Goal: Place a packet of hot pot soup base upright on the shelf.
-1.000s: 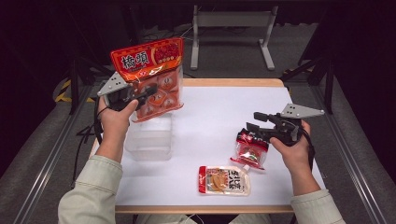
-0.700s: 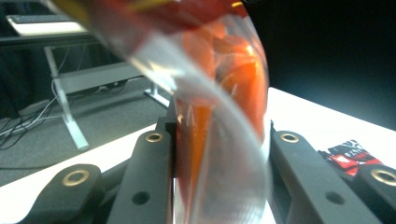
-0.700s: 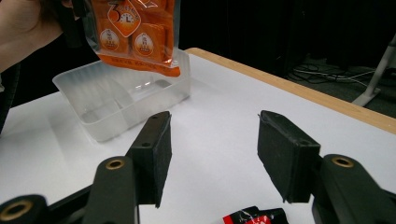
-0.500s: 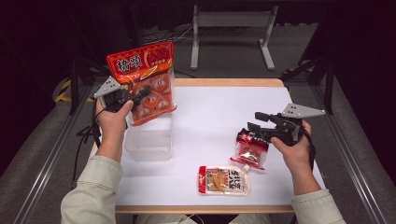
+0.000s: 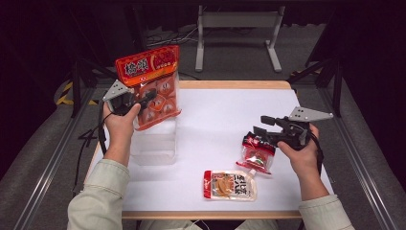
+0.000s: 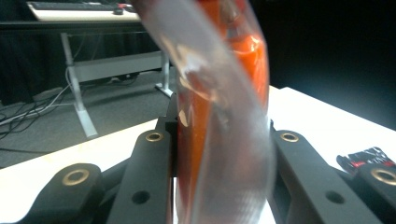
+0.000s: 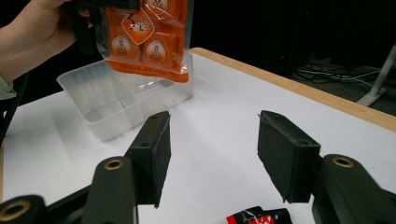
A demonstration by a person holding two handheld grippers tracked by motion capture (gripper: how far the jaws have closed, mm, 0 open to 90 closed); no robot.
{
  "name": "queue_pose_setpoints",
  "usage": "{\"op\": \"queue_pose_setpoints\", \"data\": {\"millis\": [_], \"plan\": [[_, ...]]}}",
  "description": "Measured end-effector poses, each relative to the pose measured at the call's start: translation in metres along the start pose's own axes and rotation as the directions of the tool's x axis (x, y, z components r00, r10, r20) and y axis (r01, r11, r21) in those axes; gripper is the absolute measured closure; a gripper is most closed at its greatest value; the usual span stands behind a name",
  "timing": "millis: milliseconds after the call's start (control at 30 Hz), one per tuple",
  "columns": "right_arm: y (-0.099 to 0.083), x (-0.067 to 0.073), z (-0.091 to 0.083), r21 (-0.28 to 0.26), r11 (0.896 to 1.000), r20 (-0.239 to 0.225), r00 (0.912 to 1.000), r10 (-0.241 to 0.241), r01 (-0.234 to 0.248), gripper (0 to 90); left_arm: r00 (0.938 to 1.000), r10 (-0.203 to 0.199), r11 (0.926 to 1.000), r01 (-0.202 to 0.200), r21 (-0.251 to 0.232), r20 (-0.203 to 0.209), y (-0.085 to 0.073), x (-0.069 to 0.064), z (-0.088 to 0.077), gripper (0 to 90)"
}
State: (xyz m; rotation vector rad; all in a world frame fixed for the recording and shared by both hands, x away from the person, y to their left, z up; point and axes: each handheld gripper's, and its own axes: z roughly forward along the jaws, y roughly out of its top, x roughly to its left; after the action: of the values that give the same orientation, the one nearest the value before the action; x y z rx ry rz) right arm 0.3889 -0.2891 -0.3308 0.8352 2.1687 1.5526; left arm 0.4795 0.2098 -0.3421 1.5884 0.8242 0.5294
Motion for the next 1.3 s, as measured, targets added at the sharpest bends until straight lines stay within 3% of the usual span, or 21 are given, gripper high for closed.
{"op": "queue_pose_setpoints", "data": {"millis": [67,200,500,533,567,667,733,867,1067,1167,1233,1300], "plan": [[0.0,0.0,0.001,0.004,1.0,-0.002,1.0,0.0,0.0,45.2,1.0,-0.001,1.0,0.001,-0.003,-0.008,0.0,0.0,0.0,70.5],[-0.001,0.001,0.002,0.005,1.0,-0.009,1.0,0.0,0.0,45.1,0.9966,-0.014,0.9999,0.014,-0.001,-0.081,-0.001,-0.002,-0.002,70.4],[-0.001,0.003,0.004,0.009,1.0,-0.025,0.9996,-0.008,0.008,44.9,0.992,0.002,1.0,-0.002,0.006,-0.127,-0.009,-0.004,-0.005,70.3],[-0.001,0.003,0.004,0.01,1.0,-0.027,0.9996,-0.009,0.009,44.8,0.9886,0.058,0.995,-0.046,0.089,-0.139,-0.011,-0.006,-0.004,70.3],[-0.001,0.003,0.004,0.009,1.0,-0.03,0.9995,-0.009,0.009,44.8,0.9839,0.099,0.987,-0.078,0.14,-0.148,-0.014,-0.008,-0.001,70.3],[-0.001,0.004,0.005,0.012,1.0,-0.031,0.9995,-0.012,0.012,44.8,0.984,0.131,0.9758,-0.106,0.192,-0.121,-0.022,-0.011,0.007,70.3],[-0.001,0.004,0.006,0.014,1.0,-0.034,0.9994,-0.011,0.012,44.7,0.9826,0.146,0.9752,-0.123,0.184,-0.115,-0.02,-0.016,0.01,70.4],[-0.001,0.004,0.007,0.016,1.0,-0.036,0.9993,-0.013,0.013,44.6,0.9856,0.138,0.9714,-0.116,0.207,-0.097,-0.02,-0.018,0.016,70.3],[-0.002,0.004,0.008,0.016,1.0,-0.041,0.9991,-0.011,0.012,44.6,0.9923,0.09,0.9843,-0.076,0.16,-0.085,-0.018,-0.018,0.023,70.5],[-0.002,0.003,0.009,0.016,1.0,-0.042,0.999,-0.012,0.013,44.5,0.9942,0.067,0.9868,-0.053,0.153,-0.085,-0.018,-0.015,0.024,70.5],[-0.003,0.003,0.009,0.019,1.0,-0.042,0.9991,-0.01,0.011,44.4,0.9964,0.059,0.982,-0.048,0.183,-0.06,-0.02,-0.012,0.027,70.5],[-0.003,0.003,0.01,0.02,1.0,-0.043,0.999,-0.01,0.011,44.4,0.9981,0.018,0.9779,-0.005,0.209,-0.06,-0.021,-0.011,0.028,70.4]]}}
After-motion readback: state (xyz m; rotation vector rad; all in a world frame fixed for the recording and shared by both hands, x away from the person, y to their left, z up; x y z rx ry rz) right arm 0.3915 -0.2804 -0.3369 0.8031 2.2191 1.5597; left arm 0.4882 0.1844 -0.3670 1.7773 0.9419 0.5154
